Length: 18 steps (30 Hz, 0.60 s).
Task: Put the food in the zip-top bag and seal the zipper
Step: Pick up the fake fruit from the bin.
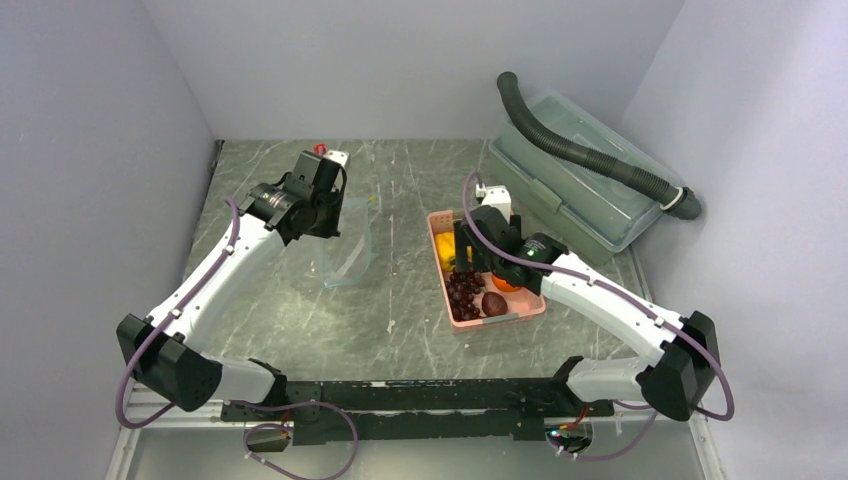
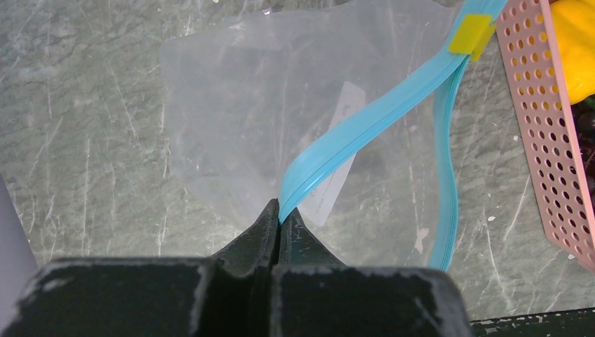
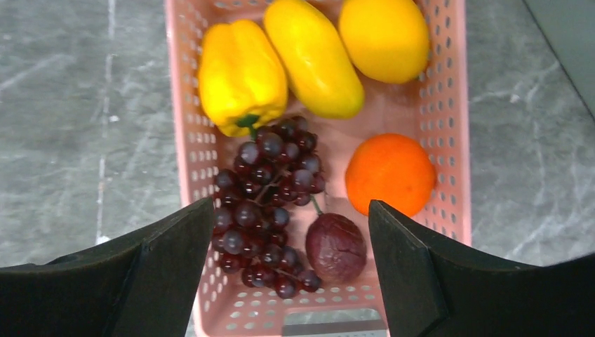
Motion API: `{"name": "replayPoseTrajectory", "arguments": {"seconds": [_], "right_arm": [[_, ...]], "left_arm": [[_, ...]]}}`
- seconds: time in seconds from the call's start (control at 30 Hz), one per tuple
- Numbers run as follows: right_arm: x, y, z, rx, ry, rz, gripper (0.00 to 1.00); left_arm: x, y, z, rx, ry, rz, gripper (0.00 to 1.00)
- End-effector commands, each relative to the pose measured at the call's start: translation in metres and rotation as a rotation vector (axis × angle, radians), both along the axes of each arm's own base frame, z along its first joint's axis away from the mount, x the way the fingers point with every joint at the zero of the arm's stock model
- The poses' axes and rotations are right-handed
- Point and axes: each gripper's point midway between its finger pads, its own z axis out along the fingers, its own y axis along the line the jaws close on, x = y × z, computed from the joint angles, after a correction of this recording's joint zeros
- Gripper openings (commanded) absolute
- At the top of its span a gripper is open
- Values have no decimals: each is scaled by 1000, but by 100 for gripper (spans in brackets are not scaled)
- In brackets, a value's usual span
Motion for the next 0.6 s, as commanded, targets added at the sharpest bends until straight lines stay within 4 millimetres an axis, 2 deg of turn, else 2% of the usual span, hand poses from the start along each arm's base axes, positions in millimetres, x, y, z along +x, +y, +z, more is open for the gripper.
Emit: {"name": "replayPoseTrajectory", "arguments": {"seconds": [0.0,0.1,0.37,0.57], "right_arm": [[-2,-29,-15,-82,45,-101,85],[-2,-41,-26,-123,76,-150,88],[3,-56,-65,-171,171,-227,90],[10,-69,-82,-234,192,-292,91]], "left_arm": [[-1,-4,10,-22,-39,-39,0],[-1,-4,12,-22,-45,-40,0],[-2,-5,11,-25,-43,-46,0],[-2,-6,11,-30,-43,-49,0]]}}
